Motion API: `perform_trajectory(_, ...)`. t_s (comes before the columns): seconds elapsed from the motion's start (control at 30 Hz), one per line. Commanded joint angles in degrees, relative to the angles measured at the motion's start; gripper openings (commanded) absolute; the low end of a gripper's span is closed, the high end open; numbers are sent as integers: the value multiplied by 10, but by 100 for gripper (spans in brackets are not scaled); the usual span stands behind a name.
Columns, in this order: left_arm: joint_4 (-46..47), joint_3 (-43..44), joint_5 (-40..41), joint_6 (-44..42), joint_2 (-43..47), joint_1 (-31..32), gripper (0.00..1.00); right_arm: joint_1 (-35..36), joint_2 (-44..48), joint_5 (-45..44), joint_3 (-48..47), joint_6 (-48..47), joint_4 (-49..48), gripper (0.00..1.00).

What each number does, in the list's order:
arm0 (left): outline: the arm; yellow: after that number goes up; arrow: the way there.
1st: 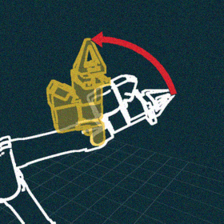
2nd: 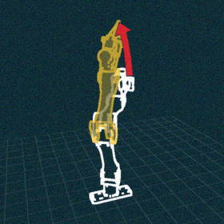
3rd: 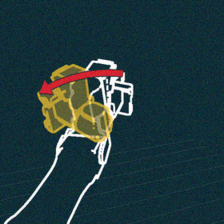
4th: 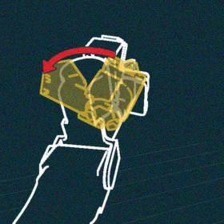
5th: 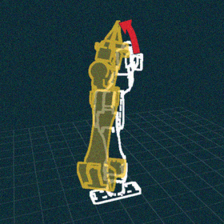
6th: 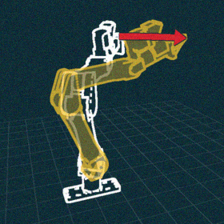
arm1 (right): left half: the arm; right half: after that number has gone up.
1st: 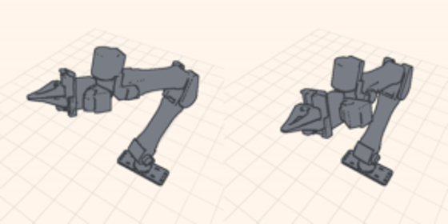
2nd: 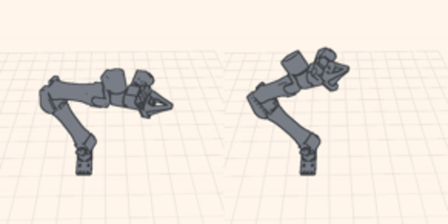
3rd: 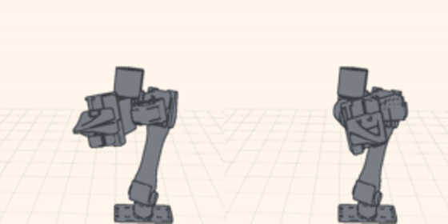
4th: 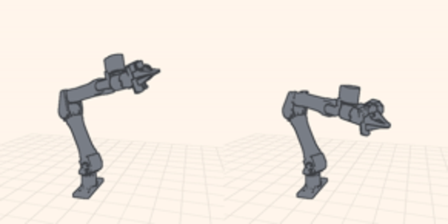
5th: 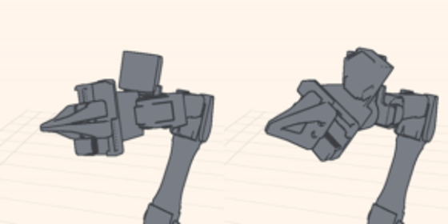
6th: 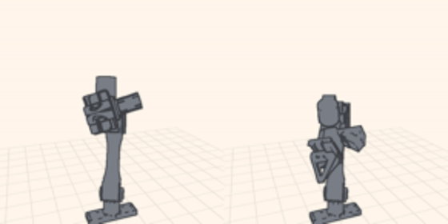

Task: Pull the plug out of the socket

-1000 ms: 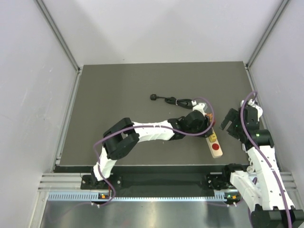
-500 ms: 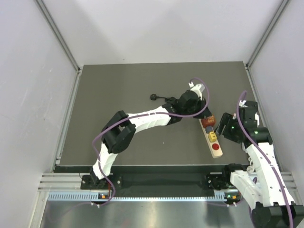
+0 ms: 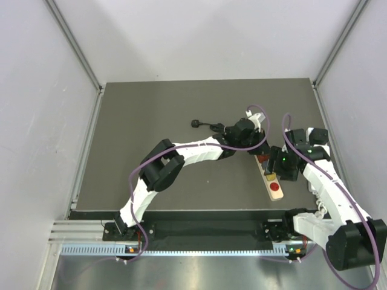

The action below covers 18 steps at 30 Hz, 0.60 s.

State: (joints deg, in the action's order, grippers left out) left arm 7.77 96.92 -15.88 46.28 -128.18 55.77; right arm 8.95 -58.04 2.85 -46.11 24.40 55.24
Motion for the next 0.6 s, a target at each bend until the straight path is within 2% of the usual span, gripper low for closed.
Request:
perform_trajectory(0.0, 15, -2, -28, -4, -4, -8, 15, 14, -11, -20, -15, -1, -24, 65)
perform_trajectory(0.13, 6, -5, -48, 1, -12, -11, 15, 31, -44, -67, -31, 0, -22, 63)
perform_trajectory(0.4, 12, -37, -90, 22, -22, -25, 15, 42, -50, -91, -33, -9, -45, 63)
perform_trajectory(0.5, 17, -44, -108, 31, -26, -31, 15, 41, -60, -84, -36, -20, -51, 59)
perform_trajectory(0.57, 20, -51, -111, 31, -28, -33, 15, 43, -61, -78, -36, -30, -59, 53)
